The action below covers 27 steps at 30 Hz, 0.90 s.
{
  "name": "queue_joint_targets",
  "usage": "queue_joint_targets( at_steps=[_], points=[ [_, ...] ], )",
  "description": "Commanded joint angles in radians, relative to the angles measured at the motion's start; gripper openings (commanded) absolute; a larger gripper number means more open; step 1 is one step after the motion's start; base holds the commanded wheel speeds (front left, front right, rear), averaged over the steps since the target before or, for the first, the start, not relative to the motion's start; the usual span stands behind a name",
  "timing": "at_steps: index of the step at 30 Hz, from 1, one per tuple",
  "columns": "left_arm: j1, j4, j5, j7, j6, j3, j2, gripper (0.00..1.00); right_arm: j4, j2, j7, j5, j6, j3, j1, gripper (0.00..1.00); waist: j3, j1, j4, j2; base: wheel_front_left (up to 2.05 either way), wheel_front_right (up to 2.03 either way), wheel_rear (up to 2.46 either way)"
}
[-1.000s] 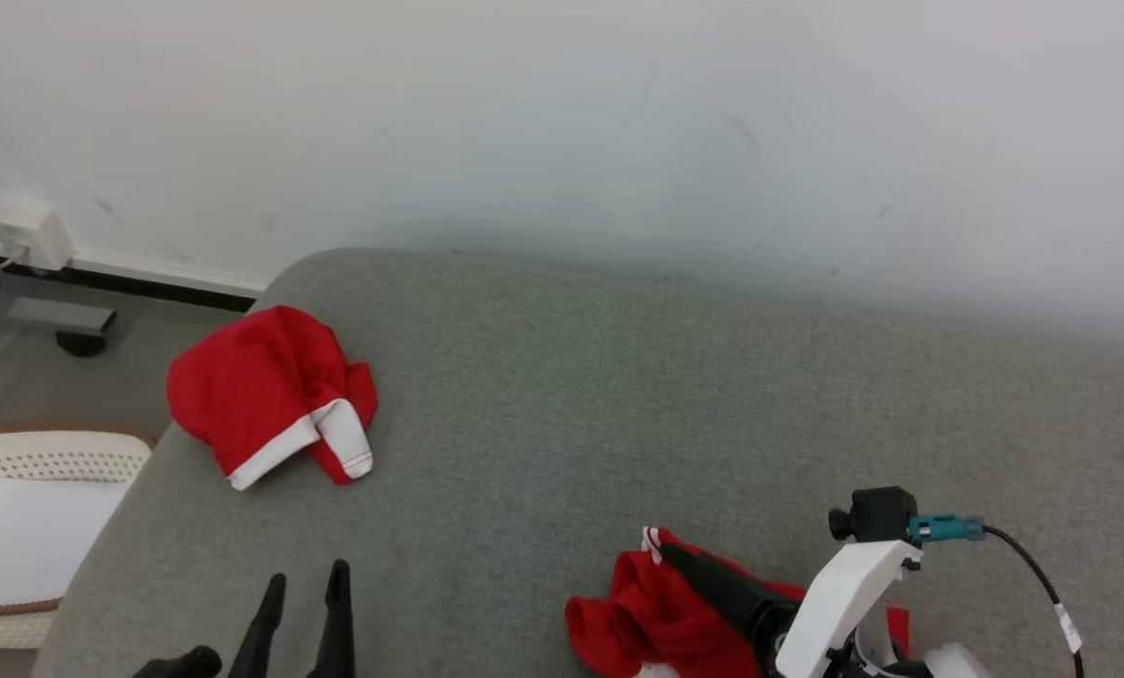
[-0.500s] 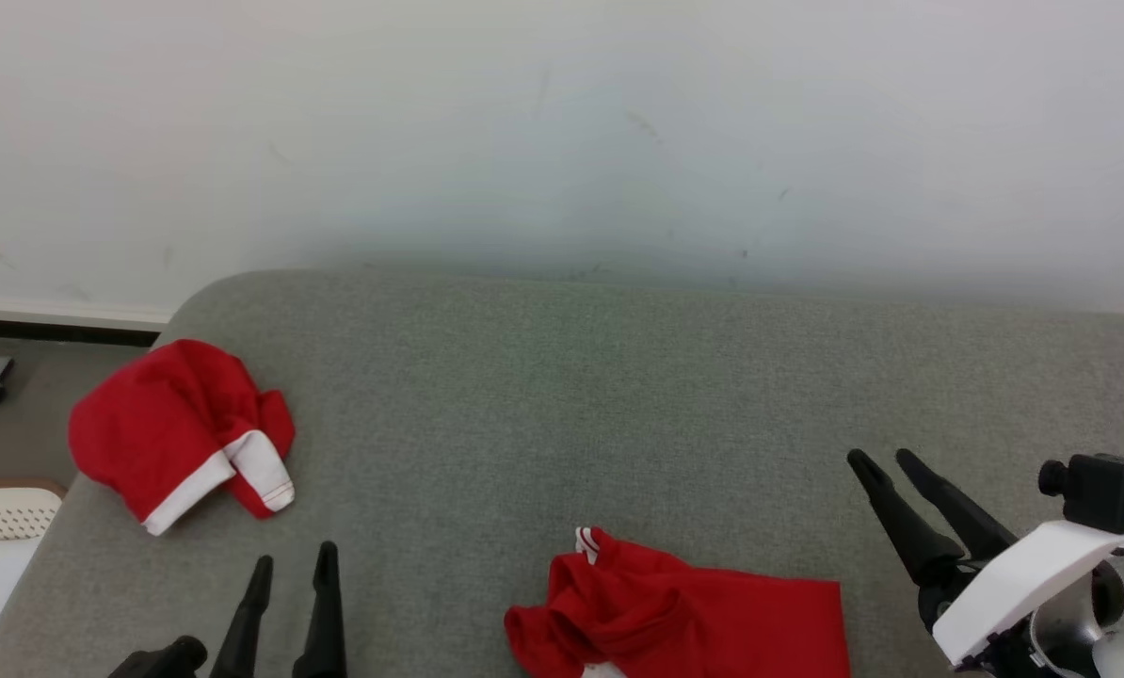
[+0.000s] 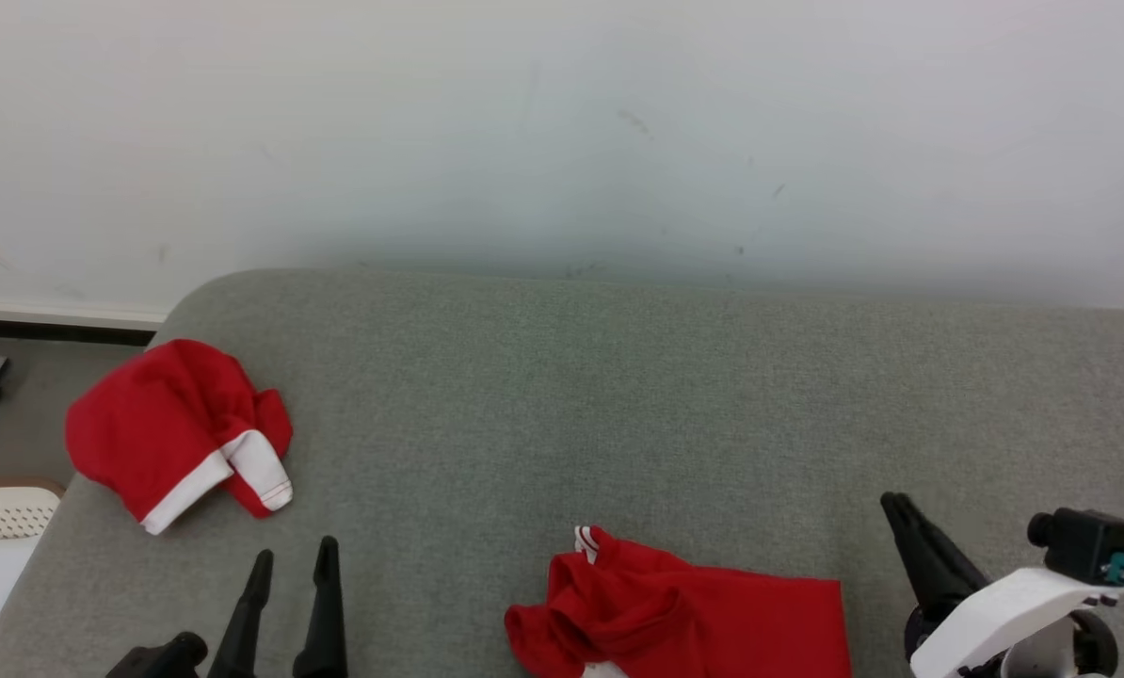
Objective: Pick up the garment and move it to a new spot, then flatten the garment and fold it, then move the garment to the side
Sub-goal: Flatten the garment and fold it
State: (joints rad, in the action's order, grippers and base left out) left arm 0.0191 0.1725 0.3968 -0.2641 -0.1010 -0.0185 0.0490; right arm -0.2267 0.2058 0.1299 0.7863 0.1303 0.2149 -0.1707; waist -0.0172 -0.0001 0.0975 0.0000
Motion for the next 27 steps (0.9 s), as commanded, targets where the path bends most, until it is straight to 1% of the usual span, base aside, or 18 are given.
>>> queue_joint_targets(
  at_steps=[1,9,12,15,20,23,27],
  points=[
    [-0.007,-0.001,-0.004,0.0,-0.004,0.001,0.003,1.0,-0.018,-0.019,0.0,-0.001,0.0,0.0,0.01,0.0,-0.001,0.0001,0.009,0.0,0.0,0.0,0.0],
    [-0.013,0.002,-0.004,0.0,-0.007,-0.005,0.003,1.0,-0.133,-0.095,0.067,0.09,0.0,0.061,0.014,0.0,-0.002,0.0001,0.051,0.0,0.0,0.0,0.0],
    [-0.012,0.005,0.001,0.0,-0.008,-0.011,0.003,1.0,-0.183,-0.115,0.1,0.14,0.0,0.09,0.012,0.0,-0.001,0.0001,0.07,0.0,0.0,0.0,0.0],
    [-0.01,0.008,0.003,0.0,-0.009,-0.013,0.003,1.0,-0.22,-0.125,0.109,0.168,0.001,0.121,0.009,0.0,-0.002,0.0001,0.089,0.0,0.0,0.0,0.0],
    [-0.004,0.013,0.001,0.0,-0.01,-0.012,0.003,1.0,-0.252,-0.143,0.139,0.274,0.0,0.156,0.021,0.0,-0.002,0.0001,0.111,0.0,0.0,0.0,0.0],
    [-0.003,0.015,-0.002,0.0,-0.011,-0.011,0.003,1.0,-0.251,-0.151,0.17,0.35,0.0,0.185,0.023,0.0,-0.004,0.0001,0.119,0.0,0.0,0.0,0.0],
    [-0.003,0.018,-0.004,0.0,-0.011,-0.01,0.003,1.0,-0.214,-0.156,0.23,0.449,0.001,0.265,0.035,0.0,-0.005,0.0001,0.123,0.0,0.0,0.0,0.0]
  ],
)
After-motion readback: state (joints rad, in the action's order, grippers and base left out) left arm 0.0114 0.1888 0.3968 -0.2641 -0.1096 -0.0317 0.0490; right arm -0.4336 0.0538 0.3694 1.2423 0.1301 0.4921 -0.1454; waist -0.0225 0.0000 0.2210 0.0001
